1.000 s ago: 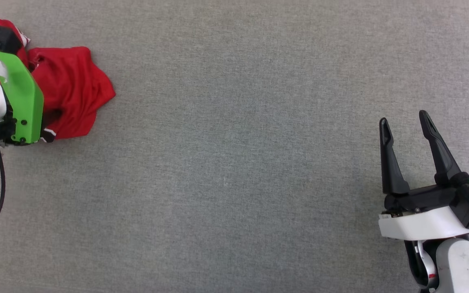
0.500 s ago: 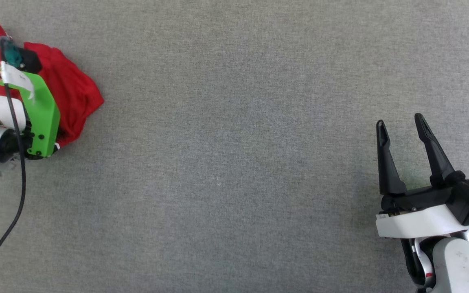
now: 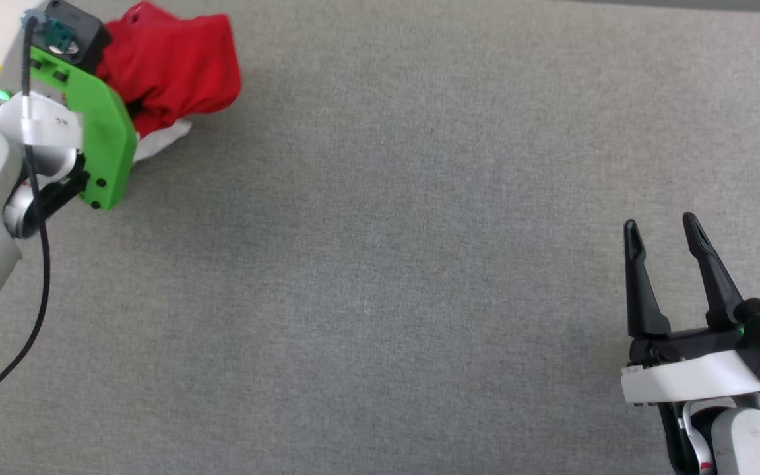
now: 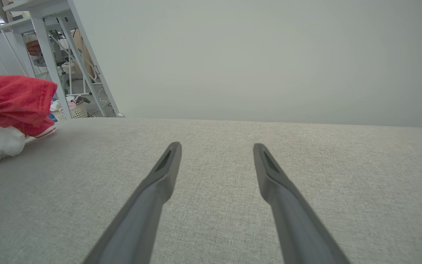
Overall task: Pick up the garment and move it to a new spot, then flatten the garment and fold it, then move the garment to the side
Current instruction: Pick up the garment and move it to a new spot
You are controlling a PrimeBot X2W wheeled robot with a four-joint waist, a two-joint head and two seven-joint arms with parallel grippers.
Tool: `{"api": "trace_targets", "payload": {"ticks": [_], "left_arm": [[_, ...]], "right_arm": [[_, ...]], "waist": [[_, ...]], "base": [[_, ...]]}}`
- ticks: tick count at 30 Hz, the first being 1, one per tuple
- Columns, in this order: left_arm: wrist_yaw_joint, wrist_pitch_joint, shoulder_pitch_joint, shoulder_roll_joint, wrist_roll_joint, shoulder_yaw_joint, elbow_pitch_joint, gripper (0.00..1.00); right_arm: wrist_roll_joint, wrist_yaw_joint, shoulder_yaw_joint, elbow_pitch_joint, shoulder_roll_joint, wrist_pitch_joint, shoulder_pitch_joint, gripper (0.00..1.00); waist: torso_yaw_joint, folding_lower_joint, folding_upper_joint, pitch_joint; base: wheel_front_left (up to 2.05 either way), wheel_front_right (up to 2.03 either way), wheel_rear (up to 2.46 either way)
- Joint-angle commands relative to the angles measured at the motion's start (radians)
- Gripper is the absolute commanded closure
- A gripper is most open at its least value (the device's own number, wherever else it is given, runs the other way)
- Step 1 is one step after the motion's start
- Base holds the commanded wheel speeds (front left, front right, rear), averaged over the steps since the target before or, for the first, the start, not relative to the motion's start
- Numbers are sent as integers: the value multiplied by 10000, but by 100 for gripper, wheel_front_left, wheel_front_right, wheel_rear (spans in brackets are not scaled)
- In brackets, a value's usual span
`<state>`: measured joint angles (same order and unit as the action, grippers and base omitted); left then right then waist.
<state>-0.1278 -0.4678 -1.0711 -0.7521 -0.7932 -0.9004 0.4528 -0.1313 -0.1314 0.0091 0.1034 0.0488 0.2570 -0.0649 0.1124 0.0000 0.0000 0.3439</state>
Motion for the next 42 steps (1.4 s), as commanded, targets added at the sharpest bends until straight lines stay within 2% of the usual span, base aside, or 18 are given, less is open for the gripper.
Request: {"api": "trace_targets", "payload": {"ticks": [1,6,11,17,25,26,27,30,34,37,42], "left_arm": [[-28,285,-270,-64,145,-200,-284,100],[-29,929,-701,84,401,-848,-1201,100],[-29,1199,-1232,561,577,-1420,-1885,100],[-29,1542,-1827,1492,707,-2200,-2176,100],[-29,2396,-2314,2928,487,-3230,-1747,100],[-29,2499,-2307,3117,444,-3356,-1626,100],[-29,2653,-2051,3582,409,-3642,-1291,100],[-29,2615,-1411,3905,549,-3773,-919,100],[-29,2222,38,4093,1031,-3793,-777,100],[-29,2227,1388,3679,1308,-3796,-545,100],[-29,2428,2788,3193,894,-3797,-355,100]], "right_arm": [[-109,7,-87,-19,16,47,164,0],[-251,7,-224,-26,16,47,338,0],[-425,7,-321,-15,15,47,333,0],[-631,7,-421,-64,15,47,331,0],[-801,7,-584,-49,15,47,332,0],[-823,7,-617,-48,15,47,329,0],[-865,7,-684,-29,15,47,331,0],[-893,7,-728,-11,15,47,343,0],[-901,7,-744,-48,15,47,370,0],[-900,7,-826,-65,15,47,487,0],[-848,7,-947,-96,15,47,662,0]], "waist": [[76,0,0,-697],[-126,0,0,-1136],[-649,0,0,-1302],[-1507,0,0,-1261],[-2517,0,0,-1124],[-2600,0,0,-1094],[-2704,0,0,-1018],[-2718,0,0,-947],[-2614,0,0,-970],[-2484,0,0,-1117],[-2264,0,0,-1235]], "base": [[0,0,0],[0,0,0],[0,0,0],[0,0,0],[0,0,0],[0,0,0],[0,0,0],[0,0,0],[0,0,0],[0,0,0],[0,0,0]]}}
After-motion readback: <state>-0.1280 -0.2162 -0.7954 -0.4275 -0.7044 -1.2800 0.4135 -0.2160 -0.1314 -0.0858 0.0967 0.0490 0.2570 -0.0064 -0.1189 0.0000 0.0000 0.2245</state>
